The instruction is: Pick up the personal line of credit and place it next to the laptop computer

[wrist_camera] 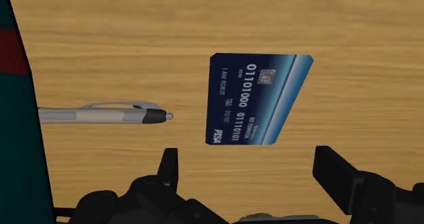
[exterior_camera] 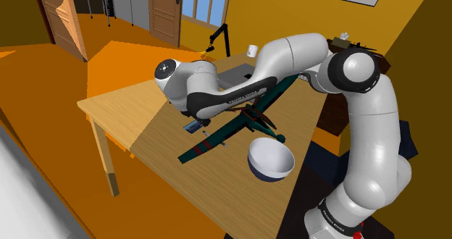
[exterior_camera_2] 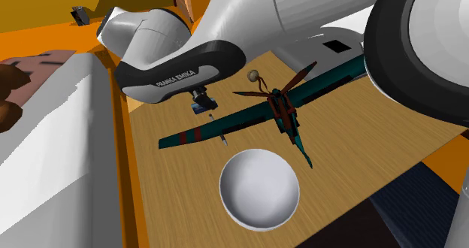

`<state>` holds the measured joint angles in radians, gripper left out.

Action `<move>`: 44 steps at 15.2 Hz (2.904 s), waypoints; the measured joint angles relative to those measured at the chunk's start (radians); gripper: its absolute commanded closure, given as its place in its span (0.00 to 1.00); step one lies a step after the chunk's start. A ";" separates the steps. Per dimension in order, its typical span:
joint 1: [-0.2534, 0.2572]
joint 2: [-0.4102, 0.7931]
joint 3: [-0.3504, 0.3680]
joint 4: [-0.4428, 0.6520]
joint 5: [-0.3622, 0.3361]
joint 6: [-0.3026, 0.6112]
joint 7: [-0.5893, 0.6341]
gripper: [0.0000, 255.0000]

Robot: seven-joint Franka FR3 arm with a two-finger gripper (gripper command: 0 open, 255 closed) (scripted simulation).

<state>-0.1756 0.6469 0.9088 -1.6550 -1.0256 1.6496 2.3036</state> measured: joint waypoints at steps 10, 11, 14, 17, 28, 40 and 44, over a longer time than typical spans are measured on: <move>-0.009 0.010 -0.010 -0.013 -0.013 0.021 0.005 1.00; -0.009 0.010 -0.009 -0.012 -0.013 0.021 0.005 1.00; -0.009 0.009 -0.009 -0.013 -0.013 0.021 0.005 1.00; -0.010 0.009 -0.009 -0.013 -0.013 0.021 0.005 1.00; -0.023 -0.042 0.020 0.017 0.028 -0.028 -0.045 1.00; -0.025 -0.101 0.052 0.101 0.076 -0.119 -0.127 1.00; -0.074 -0.140 0.065 0.072 0.094 -0.104 -0.156 1.00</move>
<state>-0.2493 0.5067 0.9741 -1.5828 -0.9321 1.5460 2.1479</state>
